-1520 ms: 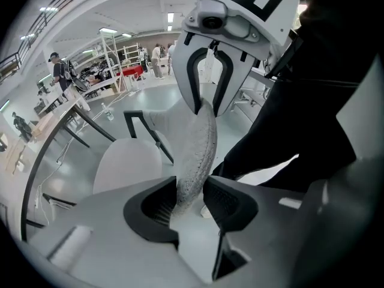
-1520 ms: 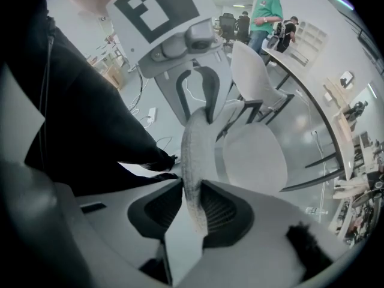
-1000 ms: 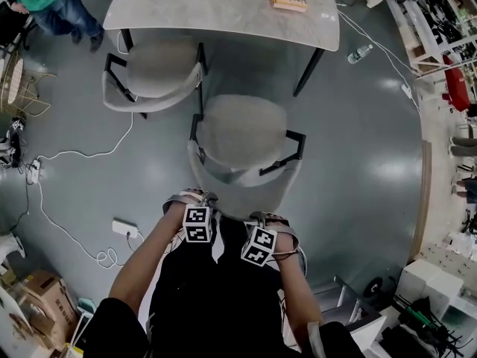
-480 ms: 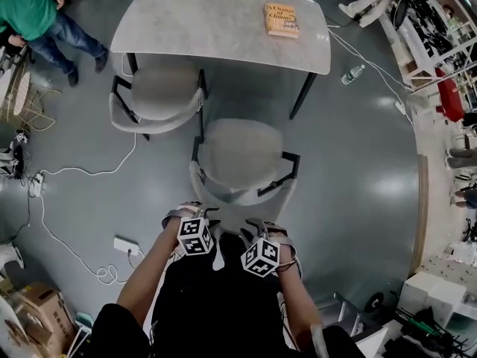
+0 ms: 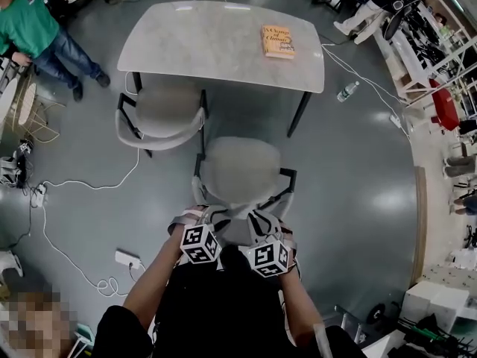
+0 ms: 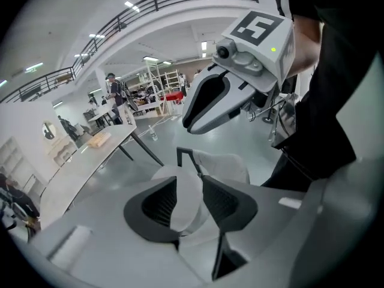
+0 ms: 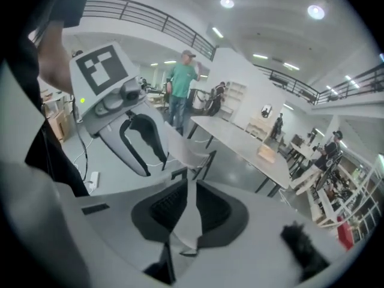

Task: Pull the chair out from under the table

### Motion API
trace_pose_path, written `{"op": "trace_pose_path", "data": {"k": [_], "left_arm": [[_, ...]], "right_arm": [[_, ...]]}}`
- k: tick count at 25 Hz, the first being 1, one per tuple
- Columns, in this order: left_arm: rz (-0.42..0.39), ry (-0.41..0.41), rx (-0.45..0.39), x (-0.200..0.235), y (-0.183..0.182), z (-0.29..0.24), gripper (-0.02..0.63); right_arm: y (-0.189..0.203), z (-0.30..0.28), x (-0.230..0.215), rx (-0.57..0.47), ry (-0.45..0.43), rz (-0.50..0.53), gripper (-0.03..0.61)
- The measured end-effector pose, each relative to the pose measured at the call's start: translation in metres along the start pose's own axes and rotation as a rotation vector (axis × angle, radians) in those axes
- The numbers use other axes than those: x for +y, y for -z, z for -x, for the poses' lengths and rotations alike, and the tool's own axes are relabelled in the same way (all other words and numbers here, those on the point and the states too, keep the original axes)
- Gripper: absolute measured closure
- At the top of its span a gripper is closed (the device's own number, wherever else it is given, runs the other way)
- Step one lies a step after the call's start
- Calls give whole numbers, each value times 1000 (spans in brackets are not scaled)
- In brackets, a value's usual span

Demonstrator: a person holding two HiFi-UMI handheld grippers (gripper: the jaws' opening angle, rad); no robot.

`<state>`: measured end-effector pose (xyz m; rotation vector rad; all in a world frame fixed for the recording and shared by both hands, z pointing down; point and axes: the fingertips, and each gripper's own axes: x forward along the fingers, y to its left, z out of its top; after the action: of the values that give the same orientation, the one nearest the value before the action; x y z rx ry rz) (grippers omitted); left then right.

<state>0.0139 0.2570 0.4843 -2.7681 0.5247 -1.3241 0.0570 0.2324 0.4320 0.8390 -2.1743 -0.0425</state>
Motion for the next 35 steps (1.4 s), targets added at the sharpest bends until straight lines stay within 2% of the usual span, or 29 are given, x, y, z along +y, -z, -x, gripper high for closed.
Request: {"op": "trace_pose_path", "data": {"k": [5,11,16,19,22,27,31,35], "left_arm": [[36,-51,-48,17,-21,16,468],[53,-131,-110,38,-46,38,468],[93,-211,-201,60,-77,62,469],[150,-277,-302,74,-103,86,493],[236,-304,-405,83,-120,105,500],[371,-387,-486,104,-130,130,536],[400,-453,-523,114,-136,150,603],[411,-497,-562,115,-141,168,604]], "right_arm": [[-27,19,-30,-88,91,-97,559],[-57,46,-58,-221,146,-264,563],[-83,71,-88,-338,181,-386,563],[-101,88,-100,-406,201,-404,563],[-112,102,-108,-463,218,-429,563],[-121,117,-119,-528,231,-495,563],[-124,128,-123,-551,247,-517,563],[-126,135,-124,-564,270,-524,563]]}}
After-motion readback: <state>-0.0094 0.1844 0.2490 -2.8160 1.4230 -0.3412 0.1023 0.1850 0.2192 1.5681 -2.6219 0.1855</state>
